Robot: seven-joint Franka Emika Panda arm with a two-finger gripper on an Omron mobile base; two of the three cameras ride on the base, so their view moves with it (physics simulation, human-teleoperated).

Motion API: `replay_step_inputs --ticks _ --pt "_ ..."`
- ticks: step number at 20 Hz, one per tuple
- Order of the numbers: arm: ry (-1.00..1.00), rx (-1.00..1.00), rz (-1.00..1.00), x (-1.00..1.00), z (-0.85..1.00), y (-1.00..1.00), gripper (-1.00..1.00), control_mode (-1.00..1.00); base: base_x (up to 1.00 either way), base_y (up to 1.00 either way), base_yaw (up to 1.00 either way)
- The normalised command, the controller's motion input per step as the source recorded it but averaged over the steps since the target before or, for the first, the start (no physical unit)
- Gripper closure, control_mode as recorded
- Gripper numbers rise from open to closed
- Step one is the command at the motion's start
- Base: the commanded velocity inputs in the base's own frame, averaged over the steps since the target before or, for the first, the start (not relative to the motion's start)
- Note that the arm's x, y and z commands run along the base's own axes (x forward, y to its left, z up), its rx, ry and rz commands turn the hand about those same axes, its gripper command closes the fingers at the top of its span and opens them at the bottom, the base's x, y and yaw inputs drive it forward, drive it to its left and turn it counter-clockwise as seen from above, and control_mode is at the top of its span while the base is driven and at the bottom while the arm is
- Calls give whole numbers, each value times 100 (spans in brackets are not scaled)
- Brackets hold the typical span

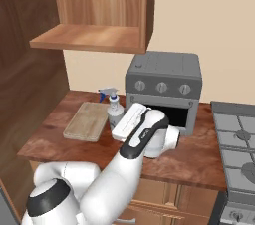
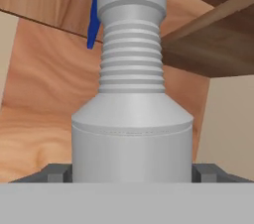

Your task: Grab the spray bottle from the cabinet, then place it next to the cutting board for sanitizing. Then grab the dish brush from the countertop next to the sink and place it next to the cutting board.

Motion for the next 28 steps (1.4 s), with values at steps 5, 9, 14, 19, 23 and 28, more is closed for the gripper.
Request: replay_step_inputs --ticks 5,9,14,19,23,28 --pt "0 0 0 40 -35 0 100 -100 0 0 0" --pt "0 0 0 38 -37 0 100 -100 0 0 0" --pt "0 0 0 30 -38 0 100 -100 0 0 0" --pt "0 0 0 12 -37 0 100 -100 0 0 0" --pt "4 0 0 -1 -34 0 100 -100 0 0 0" --pt "7 0 0 -17 -23 0 100 -100 0 0 0"
